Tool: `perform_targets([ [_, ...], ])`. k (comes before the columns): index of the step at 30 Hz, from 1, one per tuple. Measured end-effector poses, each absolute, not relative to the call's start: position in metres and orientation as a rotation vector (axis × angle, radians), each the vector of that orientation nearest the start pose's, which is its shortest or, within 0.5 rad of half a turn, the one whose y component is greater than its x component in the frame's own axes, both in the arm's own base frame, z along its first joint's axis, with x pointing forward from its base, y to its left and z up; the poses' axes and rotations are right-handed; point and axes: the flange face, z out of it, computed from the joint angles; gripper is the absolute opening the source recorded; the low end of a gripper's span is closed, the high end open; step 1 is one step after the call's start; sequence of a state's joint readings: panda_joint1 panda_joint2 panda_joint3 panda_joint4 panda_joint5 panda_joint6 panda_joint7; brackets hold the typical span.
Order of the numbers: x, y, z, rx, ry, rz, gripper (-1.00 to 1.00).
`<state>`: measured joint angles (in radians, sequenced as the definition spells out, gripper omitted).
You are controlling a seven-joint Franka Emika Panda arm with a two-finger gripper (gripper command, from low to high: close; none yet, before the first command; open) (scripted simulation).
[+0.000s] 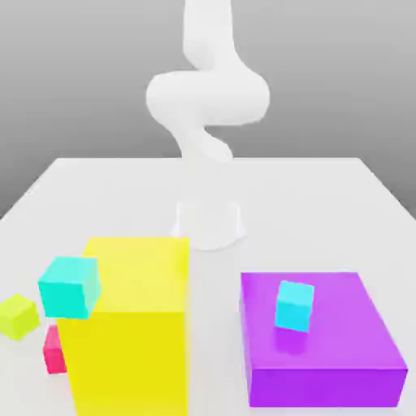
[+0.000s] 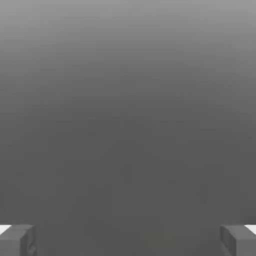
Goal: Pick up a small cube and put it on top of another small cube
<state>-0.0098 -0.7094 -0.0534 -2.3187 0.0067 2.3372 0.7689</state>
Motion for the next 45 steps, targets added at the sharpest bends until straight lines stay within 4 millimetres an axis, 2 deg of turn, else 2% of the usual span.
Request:
perform_targets([
  [3, 0.413, -0.071, 0.620, -2.491, 1.178, -0.829, 0.00],
  [6, 0.434, -0.112, 0.565, -2.508, 1.265, -0.725, 0.00],
  [9, 0.446, -0.152, 0.509, -2.518, 1.356, -0.620, 0.00],
  [12, 0.446, -0.192, 0.451, -2.522, 1.451, -0.516, 0.00],
  [16, 0.431, -0.241, 0.373, -2.520, 1.581, -0.377, 0.00],
  [19, 0.402, -0.283, 0.317, -2.499, 1.707, -0.272, 0.00],
  [21, 0.382, -0.303, 0.281, -2.492, 1.773, -0.199, 0.00],
  [26, 0.326, -0.336, 0.200, -2.487, 1.905, -0.025, 0.00],
  [30, 0.318, -0.340, 0.149, -2.488, 1.922, -0.005, 0.00],
  [31, 0.317, -0.340, 0.137, -2.486, 1.923, -0.003, -1.00],
  [38, 0.317, -0.340, 0.135, -2.485, 1.924, 0.000, -1.00],
  [43, 0.318, -0.340, 0.189, -2.483, 1.922, -0.006, -1.00],
  [45, 0.343, -0.342, 0.217, -2.453, 1.903, -0.104, -1.00],
])
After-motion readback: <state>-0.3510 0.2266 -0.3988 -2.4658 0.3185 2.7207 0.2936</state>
